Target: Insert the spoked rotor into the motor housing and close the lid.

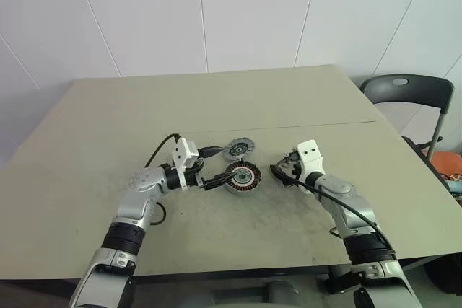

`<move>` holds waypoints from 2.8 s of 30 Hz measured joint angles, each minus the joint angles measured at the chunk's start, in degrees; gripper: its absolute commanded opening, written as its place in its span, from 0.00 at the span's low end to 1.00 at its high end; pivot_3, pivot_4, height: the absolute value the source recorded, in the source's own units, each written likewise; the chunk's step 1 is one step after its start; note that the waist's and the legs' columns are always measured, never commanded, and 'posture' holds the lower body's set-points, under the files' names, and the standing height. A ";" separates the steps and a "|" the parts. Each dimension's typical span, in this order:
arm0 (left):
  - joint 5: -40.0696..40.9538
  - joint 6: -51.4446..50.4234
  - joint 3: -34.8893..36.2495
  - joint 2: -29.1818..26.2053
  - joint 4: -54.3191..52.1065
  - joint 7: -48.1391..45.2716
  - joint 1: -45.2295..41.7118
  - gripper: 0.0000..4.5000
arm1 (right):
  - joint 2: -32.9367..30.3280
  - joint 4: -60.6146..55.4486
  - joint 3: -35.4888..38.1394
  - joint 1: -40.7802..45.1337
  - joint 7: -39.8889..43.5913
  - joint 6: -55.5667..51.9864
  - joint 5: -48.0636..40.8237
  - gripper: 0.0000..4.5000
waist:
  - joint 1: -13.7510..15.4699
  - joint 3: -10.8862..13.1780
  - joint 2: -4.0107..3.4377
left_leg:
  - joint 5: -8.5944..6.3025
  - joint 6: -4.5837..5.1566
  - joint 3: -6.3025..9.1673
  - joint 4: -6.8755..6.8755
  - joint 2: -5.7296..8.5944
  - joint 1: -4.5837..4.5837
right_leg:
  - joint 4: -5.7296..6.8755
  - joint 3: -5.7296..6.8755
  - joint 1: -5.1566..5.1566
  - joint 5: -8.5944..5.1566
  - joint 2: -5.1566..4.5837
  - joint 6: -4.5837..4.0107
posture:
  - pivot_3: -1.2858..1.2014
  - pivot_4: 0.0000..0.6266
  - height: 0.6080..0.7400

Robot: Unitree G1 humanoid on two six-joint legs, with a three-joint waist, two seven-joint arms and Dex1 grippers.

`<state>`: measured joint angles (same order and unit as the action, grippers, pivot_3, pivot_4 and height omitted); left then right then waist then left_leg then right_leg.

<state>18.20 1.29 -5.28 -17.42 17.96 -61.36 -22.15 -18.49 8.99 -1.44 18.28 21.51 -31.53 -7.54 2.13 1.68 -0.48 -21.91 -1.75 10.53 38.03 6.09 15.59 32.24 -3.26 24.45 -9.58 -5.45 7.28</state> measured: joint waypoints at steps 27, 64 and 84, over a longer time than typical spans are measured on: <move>-0.13 2.93 0.18 0.21 4.11 -0.55 -0.42 1.00 | 1.38 -4.14 2.64 -3.98 1.45 -0.61 -2.83 0.09 | -0.10 -0.09 0.04 | -0.03 0.06 0.00 0.00 0.00 -0.06 | 0.02 0.00 -0.05 0.02 0.01 -0.01 | 0.52 0.00 1.00; -0.80 8.34 1.31 1.93 12.91 -1.82 -3.31 1.00 | 7.56 31.30 1.53 20.46 -2.15 9.47 2.83 0.73 | -3.06 -0.12 -0.05 | 0.02 -0.03 0.04 -0.02 0.00 0.03 | 0.07 0.00 0.09 0.06 0.01 -0.04 | 0.52 0.00 1.00; -0.66 -5.43 -0.65 1.42 -7.11 4.18 0.05 1.00 | 8.67 30.36 0.79 19.34 -0.59 9.97 2.87 0.24 | -3.38 -0.15 -0.09 | 0.05 -0.09 0.03 -0.02 -0.04 -0.07 | 0.24 -0.04 0.11 0.11 0.08 -0.10 | 0.52 0.00 1.00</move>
<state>17.53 -4.14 -5.93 -16.01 10.84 -57.18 -22.11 -9.82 39.35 -0.65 37.62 20.93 -21.56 -4.67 -1.25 1.54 -0.56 -21.86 -1.83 10.56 38.01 6.05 15.53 32.47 -3.30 24.56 -9.47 -5.36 7.18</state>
